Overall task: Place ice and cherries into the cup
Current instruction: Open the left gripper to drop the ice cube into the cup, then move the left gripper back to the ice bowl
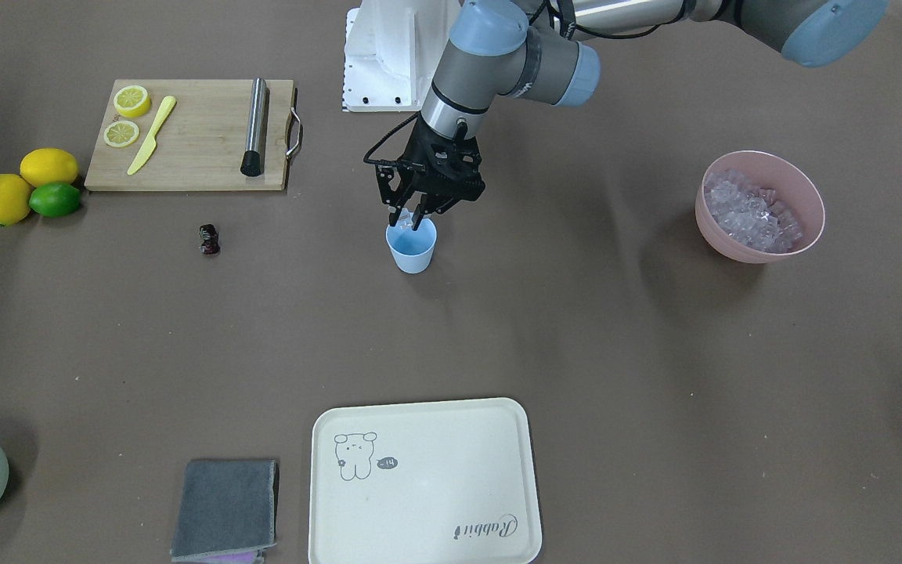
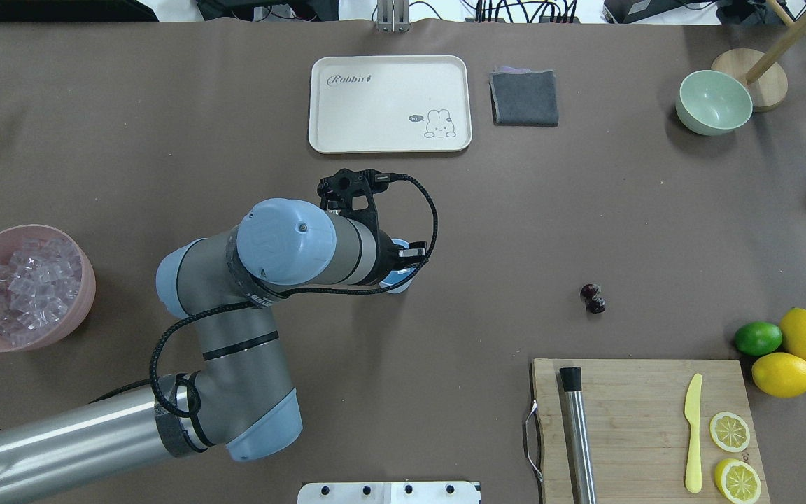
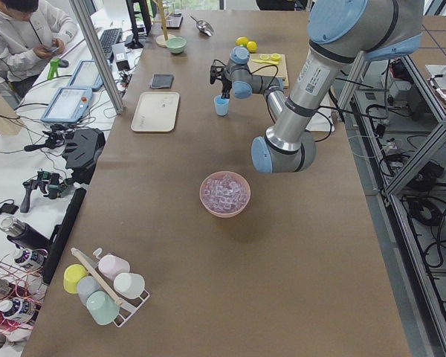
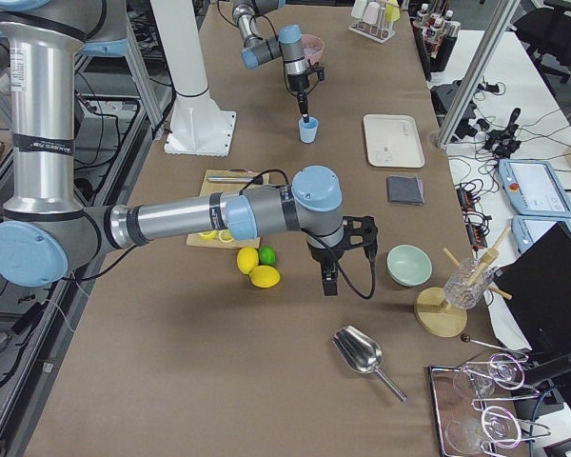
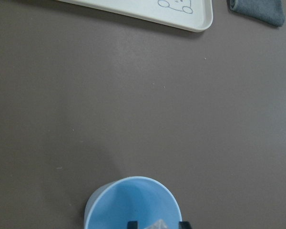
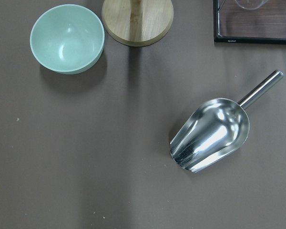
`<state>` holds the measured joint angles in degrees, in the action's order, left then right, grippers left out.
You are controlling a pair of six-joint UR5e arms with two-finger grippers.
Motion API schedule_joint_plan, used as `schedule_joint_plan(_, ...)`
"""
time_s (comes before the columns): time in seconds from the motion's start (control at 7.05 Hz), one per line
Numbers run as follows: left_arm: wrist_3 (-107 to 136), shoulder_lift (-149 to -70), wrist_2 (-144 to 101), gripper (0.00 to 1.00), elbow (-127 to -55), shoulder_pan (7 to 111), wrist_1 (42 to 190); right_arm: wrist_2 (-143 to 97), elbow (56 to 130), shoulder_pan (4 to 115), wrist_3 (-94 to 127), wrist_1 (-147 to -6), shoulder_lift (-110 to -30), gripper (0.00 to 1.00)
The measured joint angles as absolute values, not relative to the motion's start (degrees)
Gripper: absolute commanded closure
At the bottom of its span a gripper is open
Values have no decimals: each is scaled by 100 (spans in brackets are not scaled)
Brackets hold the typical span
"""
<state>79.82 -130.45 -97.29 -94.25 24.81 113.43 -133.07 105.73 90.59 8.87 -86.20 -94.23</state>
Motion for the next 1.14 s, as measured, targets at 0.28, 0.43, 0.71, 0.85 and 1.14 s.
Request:
schedule_joint_plan(0.28, 7947, -13004, -9731, 2, -9582, 2508, 11327, -13307, 10573, 9057, 888, -8622, -9422, 0)
schedule_joint_plan(0.43, 7889, -12942, -9783, 2, -9691, 2577, 11309, -13307, 10572, 9058, 888, -8622, -9422, 0)
schedule_joint_plan(0.71, 7426, -12245, -10285, 2, -10332, 2935, 11286, -13307, 10566, 9061, 888, -8622, -9427, 0)
schedule_joint_plan(0.85, 6948, -11677, -10721, 2, -10749, 3256, 11283, -13307, 10562, 9060, 888, -8622, -9433, 0)
schedule_joint_plan(1.14, 5706, -10430, -11532, 2, -11449, 3964, 11300, -13307, 10551, 9056, 888, -8622, -9453, 0)
